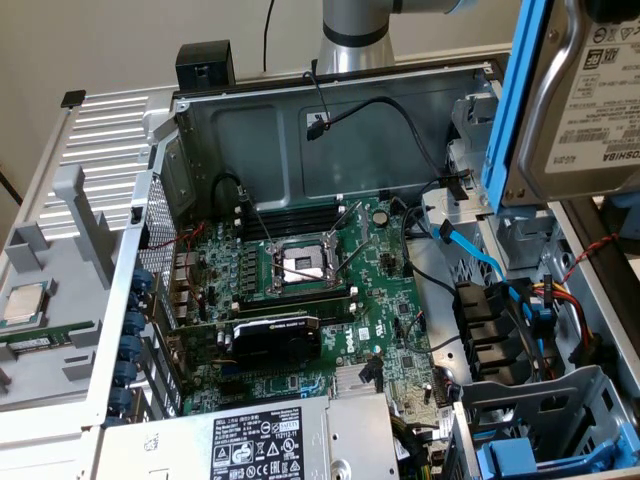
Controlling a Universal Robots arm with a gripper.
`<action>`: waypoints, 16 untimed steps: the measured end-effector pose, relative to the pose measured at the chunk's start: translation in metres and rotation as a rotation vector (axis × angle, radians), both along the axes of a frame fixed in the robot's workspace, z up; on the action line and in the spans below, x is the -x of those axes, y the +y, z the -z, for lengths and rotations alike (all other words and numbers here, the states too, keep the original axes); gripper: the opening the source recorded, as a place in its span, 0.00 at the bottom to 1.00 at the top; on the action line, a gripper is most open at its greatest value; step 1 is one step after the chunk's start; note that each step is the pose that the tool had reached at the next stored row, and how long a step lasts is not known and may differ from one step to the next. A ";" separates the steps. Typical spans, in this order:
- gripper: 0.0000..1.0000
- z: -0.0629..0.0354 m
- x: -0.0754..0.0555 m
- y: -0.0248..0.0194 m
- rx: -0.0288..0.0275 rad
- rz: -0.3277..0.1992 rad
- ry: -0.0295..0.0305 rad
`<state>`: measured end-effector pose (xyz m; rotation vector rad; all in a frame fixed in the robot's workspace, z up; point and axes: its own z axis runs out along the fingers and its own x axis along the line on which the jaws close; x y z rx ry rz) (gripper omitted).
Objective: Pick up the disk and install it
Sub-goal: 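Insert the disk into the insertion slot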
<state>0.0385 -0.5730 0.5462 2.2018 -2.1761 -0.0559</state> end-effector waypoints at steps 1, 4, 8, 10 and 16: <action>0.37 0.0002 0.000 -0.0018 -0.0014 0.000 -0.0002; 0.37 0.0019 0.001 -0.0060 -0.0017 0.001 -0.0001; 0.37 0.0073 0.001 -0.0131 -0.0016 0.002 -0.0003; 0.37 0.0098 0.001 -0.0184 -0.0017 0.003 -0.0005; 0.37 0.0204 0.002 -0.0309 -0.0018 0.004 -0.0016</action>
